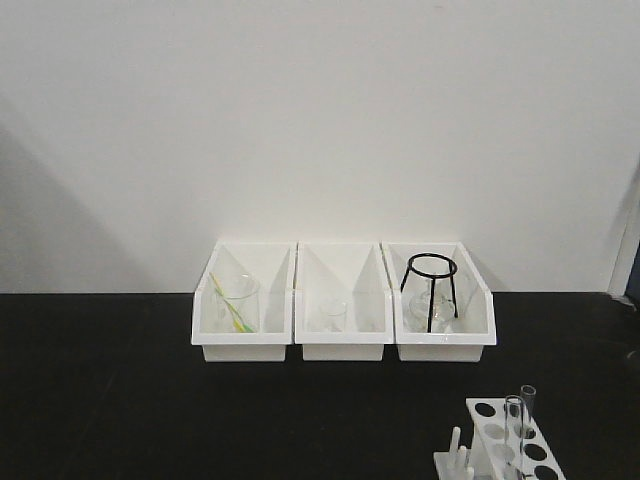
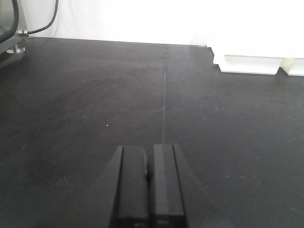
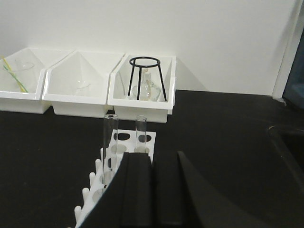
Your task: Flip and reinsert test tube from rack
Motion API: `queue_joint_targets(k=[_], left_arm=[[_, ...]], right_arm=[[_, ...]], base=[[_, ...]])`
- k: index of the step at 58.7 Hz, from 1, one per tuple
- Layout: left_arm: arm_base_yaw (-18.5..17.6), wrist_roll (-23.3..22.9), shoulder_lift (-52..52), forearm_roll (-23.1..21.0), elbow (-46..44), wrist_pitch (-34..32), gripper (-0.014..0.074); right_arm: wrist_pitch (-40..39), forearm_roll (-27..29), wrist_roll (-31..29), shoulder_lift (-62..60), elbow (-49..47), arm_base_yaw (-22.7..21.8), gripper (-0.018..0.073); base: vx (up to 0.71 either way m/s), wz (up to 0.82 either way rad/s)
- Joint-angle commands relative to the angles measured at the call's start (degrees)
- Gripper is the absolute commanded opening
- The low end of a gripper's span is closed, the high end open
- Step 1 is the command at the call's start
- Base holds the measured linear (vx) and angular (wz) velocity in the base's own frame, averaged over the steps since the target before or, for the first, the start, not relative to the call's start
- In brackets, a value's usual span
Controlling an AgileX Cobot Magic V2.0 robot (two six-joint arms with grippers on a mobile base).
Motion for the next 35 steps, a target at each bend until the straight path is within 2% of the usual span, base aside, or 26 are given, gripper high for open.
queue_joint_targets(k=[1,8,21,28,35], left_arm=[[-0.4,0.0,-0.6,-0.3,0.0,-5.0,-0.0006],[-0.4,0.0,-0.6,-0.3,0.0,-5.0,-0.0006],[-0.4,0.0,-0.6,-0.3,0.0,-5.0,-0.0006],[-0.4,0.0,-0.6,-0.3,0.0,-5.0,-0.0006],[-0.4,0.0,-0.6,-0.3,0.0,-5.0,-0.0006]], right_arm=[[-6.4,-0.3,-0.3,2.2,-2.1,0.0,0.0069],[-6.9,-0.3,-0.3,4.7,-2.1,0.0,0.0146],[-7.2,-0.2,-0.3,9.4,-2.1,0.0,0.0379],[-11.3,-1.0,-0.3,13.6,-2.1,0.0,0.0472],[-18.5,-4.0,0.5,19.1,-2.1,0.0,0.051]], base=[[0.0,0.0],[0.0,0.0],[0.0,0.0],[0.0,0.0],[0.0,0.0]])
